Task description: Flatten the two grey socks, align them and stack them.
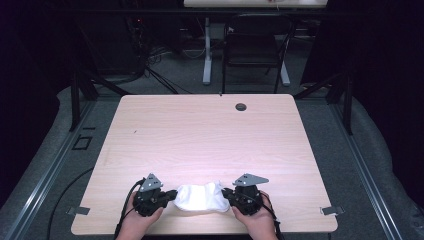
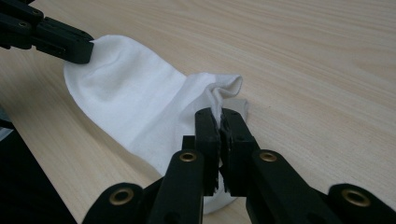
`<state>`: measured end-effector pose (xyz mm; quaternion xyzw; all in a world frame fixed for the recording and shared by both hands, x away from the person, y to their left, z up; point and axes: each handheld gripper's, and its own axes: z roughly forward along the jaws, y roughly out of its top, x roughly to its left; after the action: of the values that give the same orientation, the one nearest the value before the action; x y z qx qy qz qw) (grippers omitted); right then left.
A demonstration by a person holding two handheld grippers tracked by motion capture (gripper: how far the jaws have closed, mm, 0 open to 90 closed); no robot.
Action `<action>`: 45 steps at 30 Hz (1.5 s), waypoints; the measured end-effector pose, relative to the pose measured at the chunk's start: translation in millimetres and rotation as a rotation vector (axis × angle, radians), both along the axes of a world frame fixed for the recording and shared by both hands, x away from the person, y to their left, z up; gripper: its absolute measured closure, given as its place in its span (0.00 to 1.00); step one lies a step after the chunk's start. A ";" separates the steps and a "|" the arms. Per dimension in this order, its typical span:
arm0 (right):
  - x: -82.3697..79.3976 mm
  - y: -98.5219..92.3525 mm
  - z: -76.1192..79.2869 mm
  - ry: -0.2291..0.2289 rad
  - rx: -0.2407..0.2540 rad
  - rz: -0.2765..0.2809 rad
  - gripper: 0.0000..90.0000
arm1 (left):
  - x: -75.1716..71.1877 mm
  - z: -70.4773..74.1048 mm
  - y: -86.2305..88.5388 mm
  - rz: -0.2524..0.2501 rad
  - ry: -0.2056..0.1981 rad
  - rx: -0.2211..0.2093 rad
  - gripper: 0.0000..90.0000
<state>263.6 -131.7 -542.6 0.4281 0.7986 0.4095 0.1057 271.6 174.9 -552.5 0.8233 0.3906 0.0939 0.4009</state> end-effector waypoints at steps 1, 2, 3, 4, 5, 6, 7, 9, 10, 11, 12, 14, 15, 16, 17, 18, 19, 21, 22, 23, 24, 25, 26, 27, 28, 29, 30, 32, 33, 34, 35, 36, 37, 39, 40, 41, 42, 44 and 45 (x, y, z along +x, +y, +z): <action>0.0 -0.3 -0.2 0.002 -0.009 0.003 0.96 | 0.1 -0.6 -0.3 -0.003 0.002 0.006 0.98; 0.1 -0.6 -0.9 -0.001 -0.016 0.004 0.96 | 0.1 -1.7 -1.3 0.001 0.005 0.004 0.98; 0.1 -0.4 -1.5 0.002 -0.014 0.003 0.96 | 0.6 -2.6 -1.5 -0.002 0.005 0.008 0.98; 0.3 -0.7 -1.9 0.001 -0.018 0.005 0.96 | 1.0 -3.3 -1.5 -0.005 0.006 0.012 0.98; 0.5 -0.9 -2.2 0.004 -0.019 0.003 0.96 | 1.2 -4.0 -2.0 -0.002 0.007 0.011 0.98; 0.5 -0.8 -2.6 0.007 -0.015 0.000 0.96 | 1.4 -4.7 -2.4 0.000 0.010 0.011 0.98; 0.9 -1.0 -3.2 0.007 -0.014 -0.001 0.96 | 1.8 -5.2 -2.5 0.000 0.008 0.012 0.98; 1.5 -1.3 -4.2 0.010 -0.014 -0.003 0.96 | 2.6 -5.8 -2.6 -0.001 0.012 0.014 0.98; 1.8 -1.6 -4.6 0.011 -0.019 -0.002 0.96 | 2.9 -6.2 -2.7 -0.001 0.012 0.015 0.98; 2.3 -2.1 -5.1 0.015 -0.023 0.000 0.96 | 2.9 -6.6 -2.9 0.001 0.015 0.012 0.97; 2.4 -2.0 -5.6 0.015 -0.020 -0.001 0.96 | 3.0 -6.8 -3.0 0.001 0.015 0.011 0.97; 2.8 -2.7 -6.0 0.014 -0.026 0.002 0.96 | 3.6 -7.4 -3.3 -0.001 0.011 0.019 0.97; 2.6 -2.6 -6.5 0.019 -0.022 -0.006 0.96 | 4.0 -8.1 -3.6 0.000 0.015 0.017 0.97; 3.1 -3.2 -6.8 0.021 -0.026 -0.004 0.96 | 4.7 -8.9 -3.9 0.001 0.017 0.020 0.97; 3.5 -3.6 -7.3 0.022 -0.026 -0.005 0.96 | 5.3 -9.7 -4.2 0.000 0.016 0.022 0.97; 3.9 -3.9 -7.8 0.025 -0.024 -0.005 0.96 | 5.4 -10.3 -4.6 0.001 0.017 0.022 0.97; 4.2 -3.9 -8.6 0.024 -0.021 -0.008 0.96 | 5.6 -10.7 -4.9 0.000 0.016 0.026 0.97; 5.4 -4.3 -9.8 0.028 -0.027 -0.009 0.96 | 5.8 -11.4 -5.4 -0.002 0.018 0.030 0.97; 6.0 -4.3 -10.8 0.026 -0.028 -0.012 0.96 | 5.8 -11.9 -5.8 -0.002 0.015 0.031 0.97; 6.8 -4.7 -11.5 0.031 -0.031 -0.009 0.96 | 5.9 -11.8 -5.7 -0.003 0.018 0.033 0.97; 7.0 -4.4 -12.3 0.033 -0.028 -0.014 0.96 | 6.2 -12.5 -5.8 -0.001 0.016 0.036 0.97; 7.4 -4.2 -13.2 0.039 -0.030 -0.016 0.96 | 6.3 -13.2 -6.1 0.003 0.020 0.031 0.97; 7.7 -4.5 -13.5 0.042 -0.041 -0.012 0.96 | 6.8 -13.7 -5.6 0.002 0.019 0.035 0.97; 7.9 -4.6 -14.0 0.042 -0.045 -0.011 0.96 | 7.7 -14.6 -5.2 0.003 0.021 0.037 0.97; 8.2 -4.1 -15.2 0.041 -0.039 -0.018 0.96 | 8.2 -15.1 -4.9 0.001 0.023 0.038 0.97; 8.4 -4.1 -15.7 0.042 -0.038 -0.018 0.96 | 8.5 -16.0 -4.9 0.003 0.026 0.039 0.97; 8.8 -4.4 -15.8 0.043 -0.040 -0.017 0.96 | 8.9 -16.3 -4.6 0.000 0.024 0.045 0.97; 9.4 -4.6 -16.3 0.040 -0.041 -0.017 0.96 | 8.9 -17.3 -4.9 0.002 0.025 0.042 0.96; 9.8 -4.8 -16.8 0.041 -0.042 -0.016 0.96 | 8.9 -17.9 -5.4 0.007 0.024 0.039 0.96; 10.0 -4.6 -17.2 0.045 -0.045 -0.021 0.96 | 9.2 -18.1 -5.2 0.004 0.029 0.042 0.96; 10.6 -4.5 -18.1 0.046 -0.044 -0.021 0.96 | 9.3 -18.6 -5.1 0.005 0.029 0.042 0.96; 11.0 -4.7 -18.9 0.042 -0.044 -0.020 0.95 | 9.4 -18.5 -4.8 0.003 0.026 0.042 0.95; 10.8 -5.1 -18.8 0.047 -0.043 -0.024 0.94 | 9.1 -17.9 -4.6 0.004 0.022 0.038 0.93; 10.5 -6.3 -17.6 0.038 -0.030 -0.026 0.90 | 8.6 -14.7 -3.6 0.000 0.012 0.016 0.90; 9.9 -7.2 -15.7 0.031 -0.030 -0.029 0.89 | 8.0 -12.3 -3.3 -0.003 0.006 0.007 0.88; 9.3 -7.7 -14.0 0.017 -0.025 -0.033 0.87 | 7.4 -10.0 -3.4 -0.004 -0.005 -0.001 0.87; 8.5 -8.1 -12.0 0.006 -0.015 -0.033 0.86 | 6.9 -8.3 -3.1 -0.008 -0.011 -0.006 0.86; 6.7 -7.7 -8.5 -0.018 -0.004 -0.031 0.85 | 5.7 -5.1 -4.1 -0.012 -0.021 -0.016 0.85; 5.2 -6.0 -6.3 -0.035 0.003 -0.021 0.85 | 5.5 -4.7 -4.5 -0.014 -0.026 -0.016 0.84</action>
<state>268.7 -137.7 -548.8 0.4296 0.7915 0.4168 0.1233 277.1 170.4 -557.2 0.8214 0.3805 0.0987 0.4133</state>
